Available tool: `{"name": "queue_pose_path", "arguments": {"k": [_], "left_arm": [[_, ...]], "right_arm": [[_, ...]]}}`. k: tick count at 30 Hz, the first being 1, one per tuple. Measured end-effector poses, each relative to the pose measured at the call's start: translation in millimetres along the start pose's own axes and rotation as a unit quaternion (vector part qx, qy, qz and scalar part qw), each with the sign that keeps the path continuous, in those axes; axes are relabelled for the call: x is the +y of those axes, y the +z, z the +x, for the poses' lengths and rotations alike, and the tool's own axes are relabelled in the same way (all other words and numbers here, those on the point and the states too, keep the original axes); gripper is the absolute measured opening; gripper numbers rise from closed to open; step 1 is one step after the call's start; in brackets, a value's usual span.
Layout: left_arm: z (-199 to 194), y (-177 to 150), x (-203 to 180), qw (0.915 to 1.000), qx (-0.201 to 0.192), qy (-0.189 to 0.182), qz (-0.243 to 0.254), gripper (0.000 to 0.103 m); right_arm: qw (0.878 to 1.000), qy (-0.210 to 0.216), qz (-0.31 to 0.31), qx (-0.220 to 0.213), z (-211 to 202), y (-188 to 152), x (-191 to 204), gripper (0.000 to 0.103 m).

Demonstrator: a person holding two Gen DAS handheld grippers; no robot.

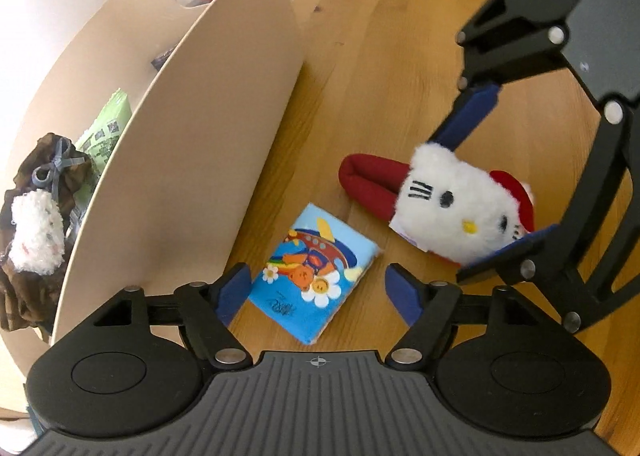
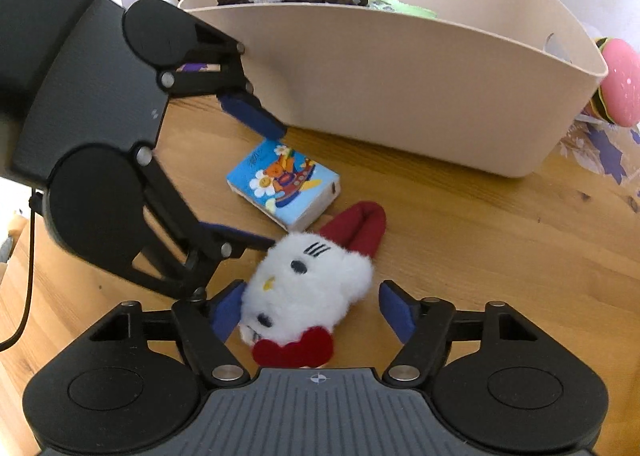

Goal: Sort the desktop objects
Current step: 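Grasp the blue tissue box with the left tool while the right tool grasps the white plush cat, then lift both held items over the beige basket and open both tools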

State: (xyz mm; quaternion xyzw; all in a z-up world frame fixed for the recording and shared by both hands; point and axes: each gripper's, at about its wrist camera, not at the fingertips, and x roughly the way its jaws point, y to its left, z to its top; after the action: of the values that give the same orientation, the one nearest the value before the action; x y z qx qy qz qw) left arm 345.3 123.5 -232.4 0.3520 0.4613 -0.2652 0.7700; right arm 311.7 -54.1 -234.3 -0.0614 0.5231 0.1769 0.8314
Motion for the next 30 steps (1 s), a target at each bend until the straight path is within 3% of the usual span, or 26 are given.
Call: {"name": "queue_pose_path", "arguments": {"k": [8, 12, 15, 21, 30], "left_arm": [[5, -5, 11, 0.9996, 0.003, -0.027, -0.003, 0.074], [6, -5, 23, 0.9991, 0.012, -0.024, -0.033, 0.052], [7, -7, 29, 0.9983, 0.02, -0.027, -0.049, 0.05], [6, -14, 27, 0.9979, 0.018, -0.012, -0.061, 0.048], [-14, -23, 16, 0.9954, 0.009, -0.018, -0.093, 0.048]], "right_arm": [[1.0, -0.007, 0.012, 0.007, -3, -10, -10, 0.064], [1.0, -0.006, 0.016, 0.009, -4, -11, -14, 0.047], [1.0, -0.006, 0.02, 0.006, -6, -13, -15, 0.041], [1.0, -0.007, 0.019, 0.002, -12, -23, -14, 0.039], [0.999, -0.004, 0.03, -0.014, -30, -20, -27, 0.038]]}}
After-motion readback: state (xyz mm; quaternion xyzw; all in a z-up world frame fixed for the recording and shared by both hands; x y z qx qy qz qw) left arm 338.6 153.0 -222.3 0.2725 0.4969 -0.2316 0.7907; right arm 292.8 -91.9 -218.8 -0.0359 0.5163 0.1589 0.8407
